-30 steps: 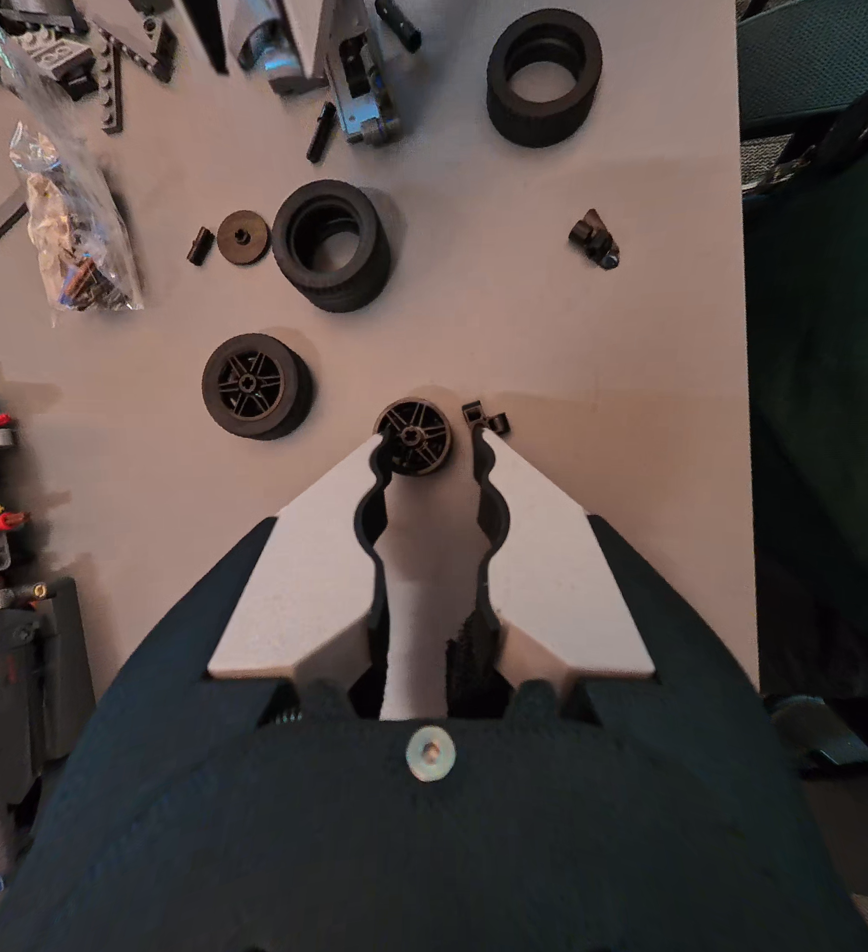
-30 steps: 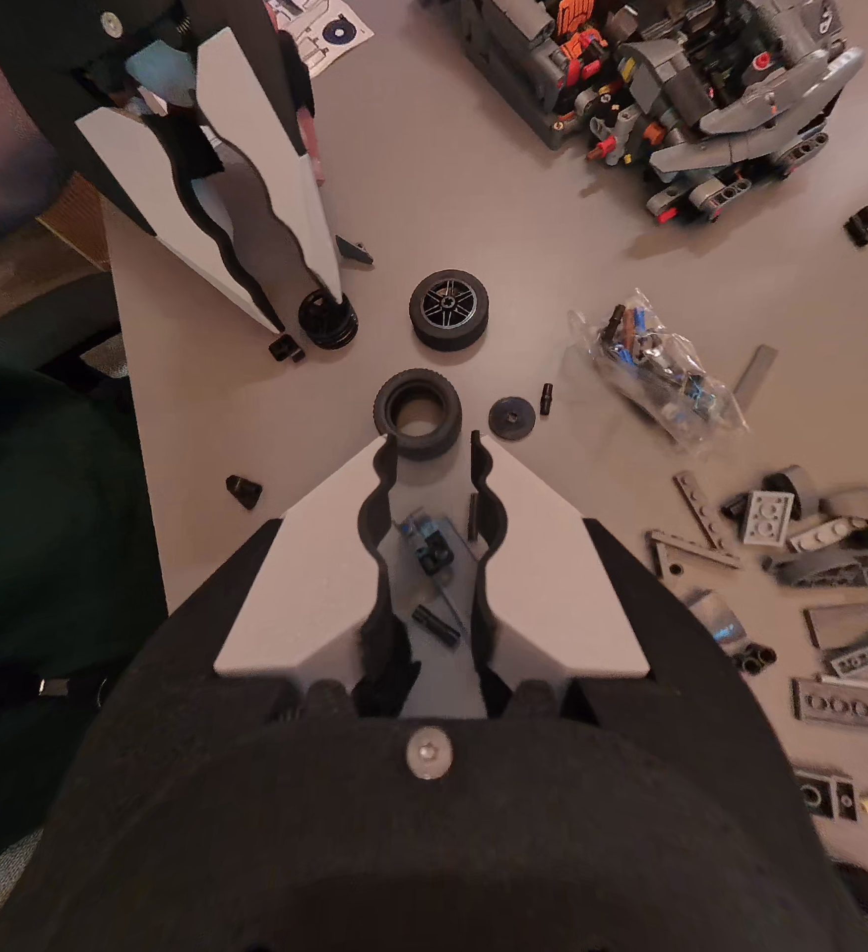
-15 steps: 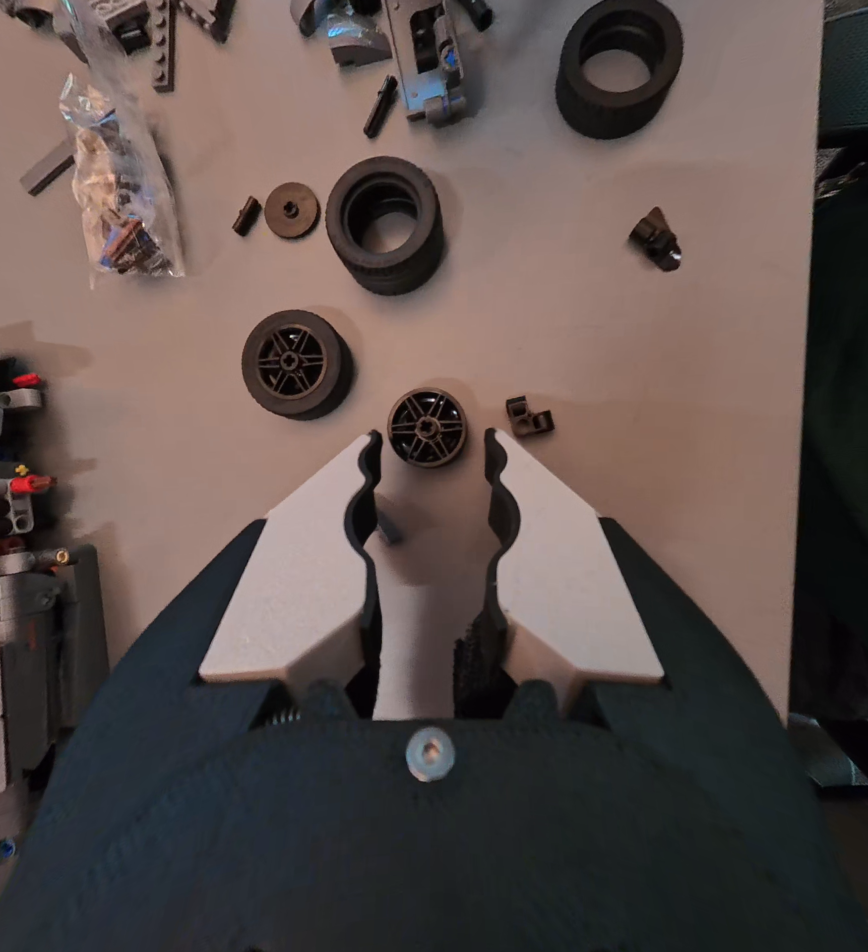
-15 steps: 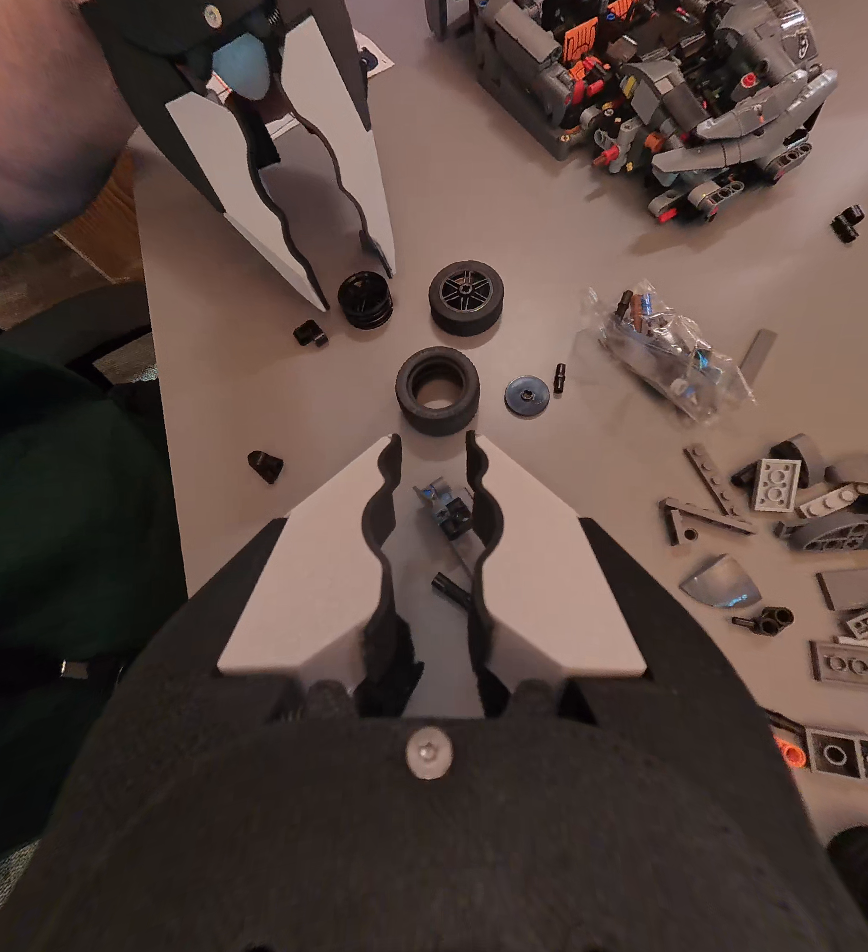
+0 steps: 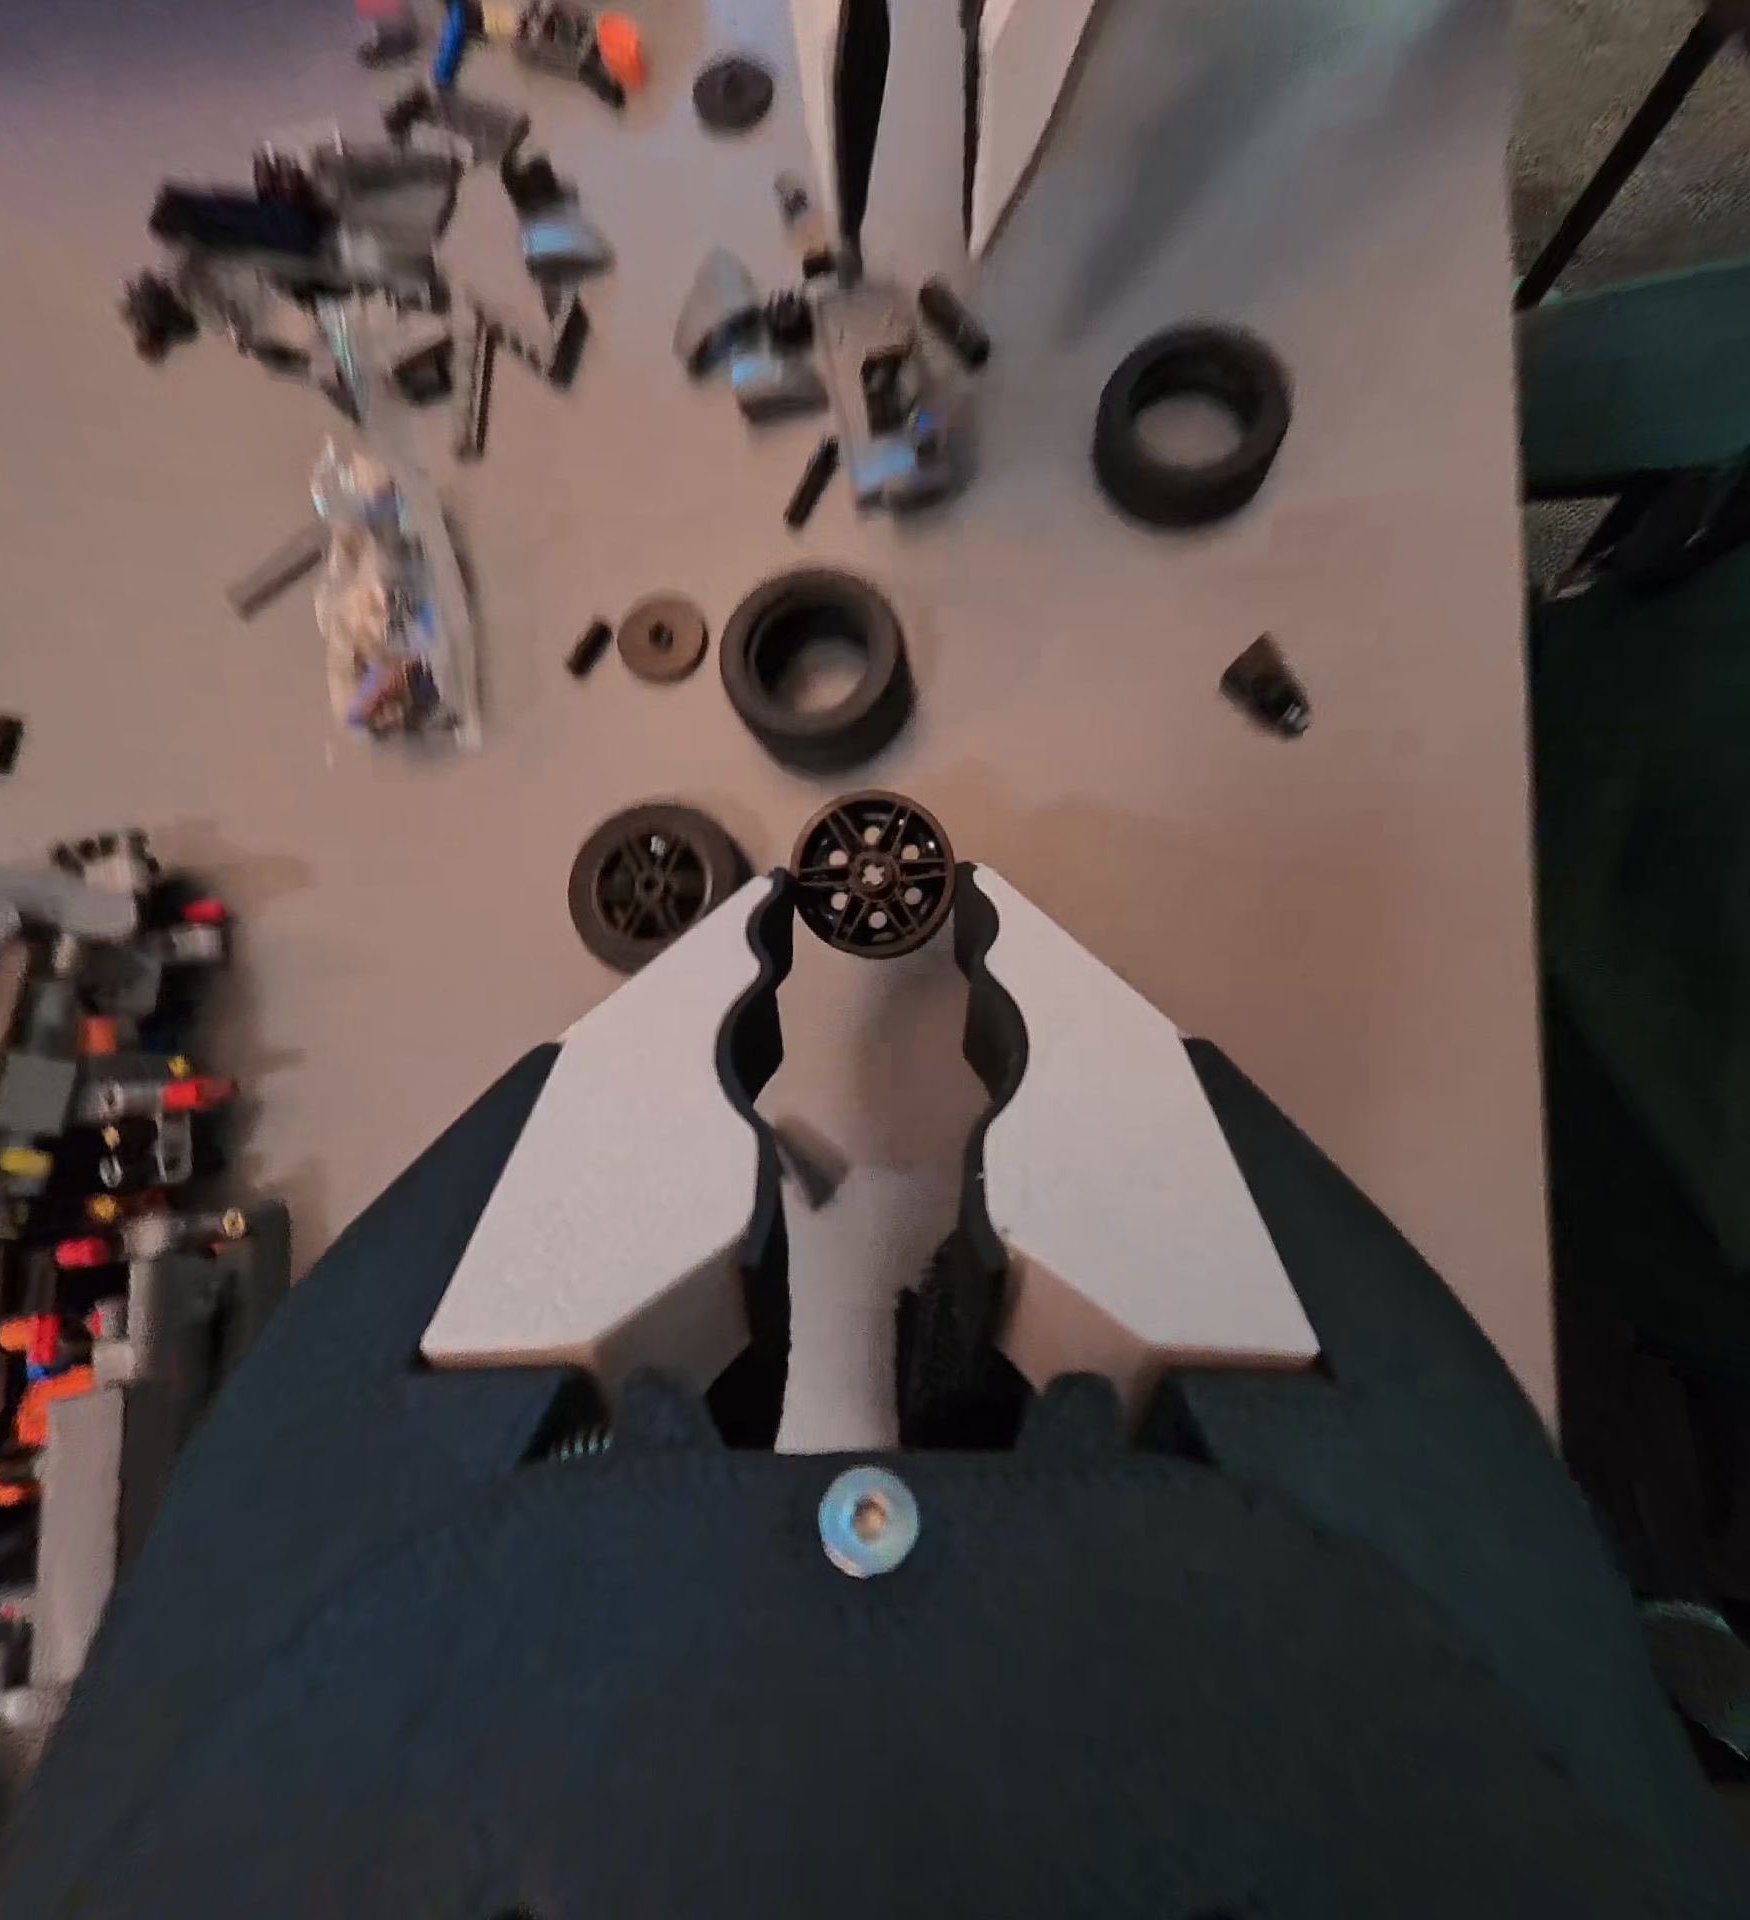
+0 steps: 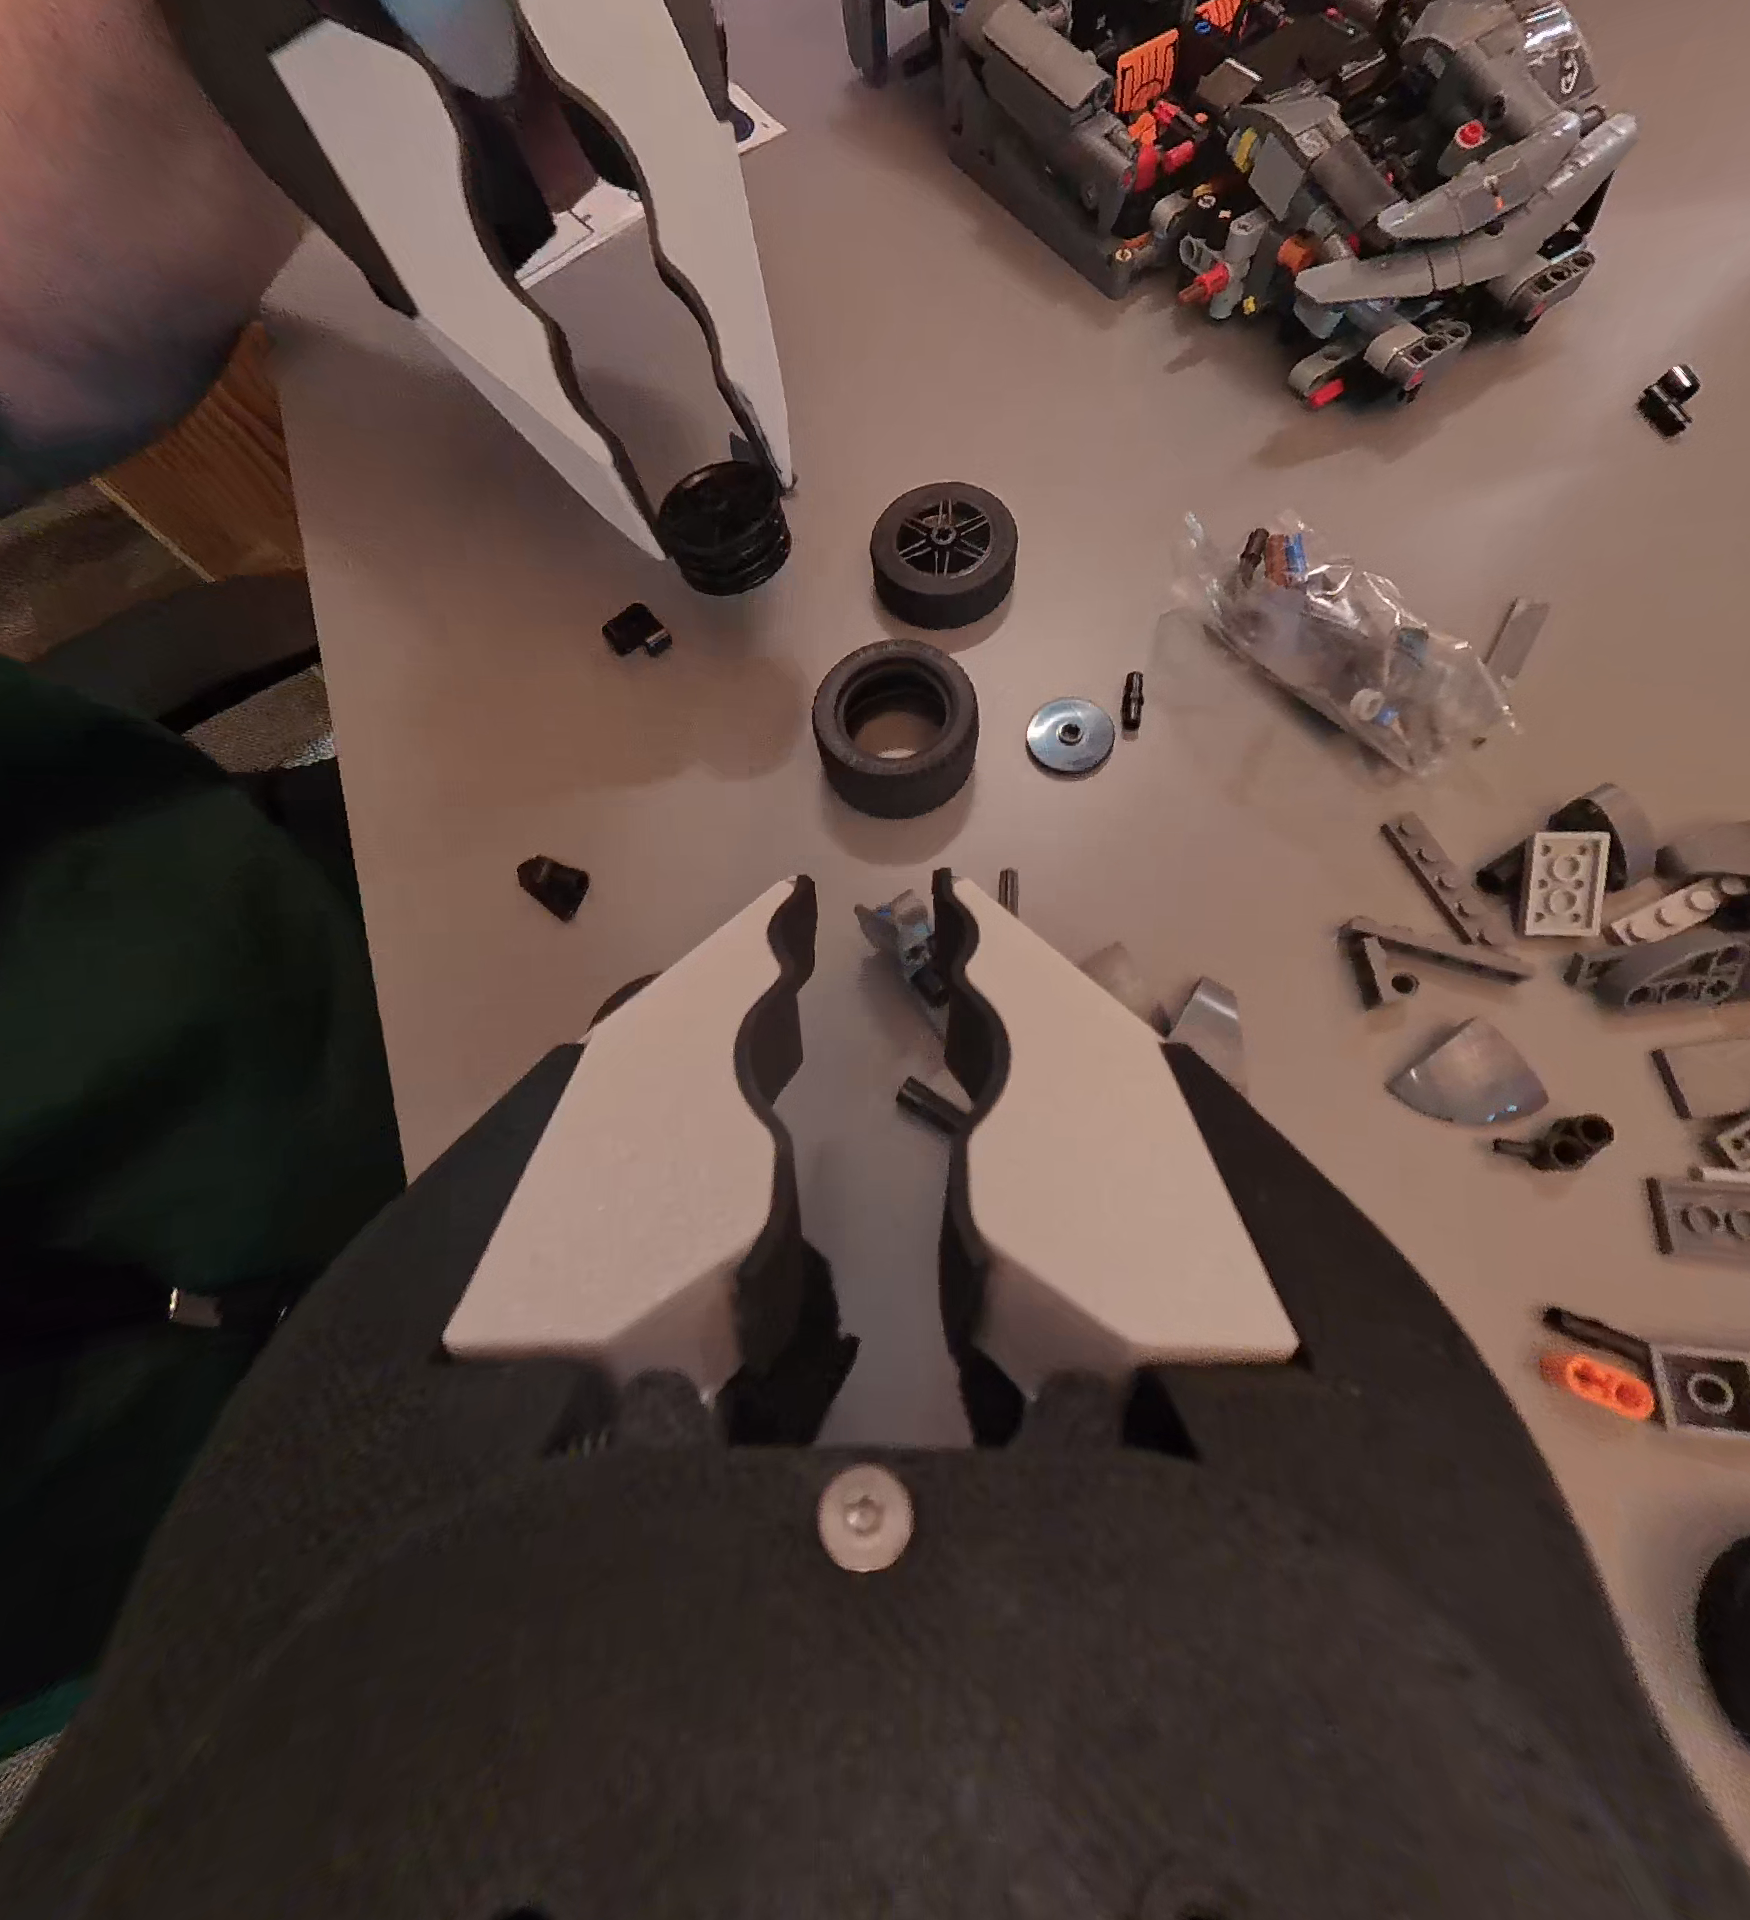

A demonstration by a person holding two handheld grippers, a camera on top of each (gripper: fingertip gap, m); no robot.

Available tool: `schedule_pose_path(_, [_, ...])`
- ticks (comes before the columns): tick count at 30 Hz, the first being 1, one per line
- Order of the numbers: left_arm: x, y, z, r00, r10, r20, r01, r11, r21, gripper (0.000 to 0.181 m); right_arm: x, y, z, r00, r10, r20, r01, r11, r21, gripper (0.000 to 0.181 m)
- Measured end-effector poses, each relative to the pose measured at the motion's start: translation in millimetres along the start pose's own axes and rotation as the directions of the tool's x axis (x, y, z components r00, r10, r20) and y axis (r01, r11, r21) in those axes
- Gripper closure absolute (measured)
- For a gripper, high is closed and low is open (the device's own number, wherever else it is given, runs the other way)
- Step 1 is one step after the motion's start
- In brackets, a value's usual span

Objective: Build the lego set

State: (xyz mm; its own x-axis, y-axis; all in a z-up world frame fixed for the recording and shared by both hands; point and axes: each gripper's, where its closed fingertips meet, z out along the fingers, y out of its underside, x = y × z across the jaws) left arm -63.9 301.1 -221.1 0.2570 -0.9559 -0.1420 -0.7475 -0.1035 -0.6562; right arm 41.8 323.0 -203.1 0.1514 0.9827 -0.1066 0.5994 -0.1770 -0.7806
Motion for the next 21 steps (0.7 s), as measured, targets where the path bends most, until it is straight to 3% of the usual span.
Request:
schedule_pose_path(3, [20,-35,10,0.997,0.066,-0.033,-0.064,0.997,0.046,0.152,-5,7,-8,1.0,0.0,-0.013,0.0,1.0,0.003,0.161])
schedule_pose_path(7, [53,-66,45,0.984,0.134,-0.116,-0.128,0.99,0.056,0.152,-13,15,-20,1.0,0.006,-0.031,-0.006,1.0,0.024,0.168])
schedule_pose_path(11, [65,-73,71,0.973,0.172,-0.155,-0.172,0.985,0.015,0.152,-25,23,-28,1.0,0.011,-0.022,-0.009,0.999,0.052,0.178])
schedule_pose_path(21, [68,-80,84,0.969,0.192,-0.158,-0.202,0.978,-0.05,0.152,-47,42,-8,0.999,-0.017,0.048,0.015,0.999,0.039,0.181])
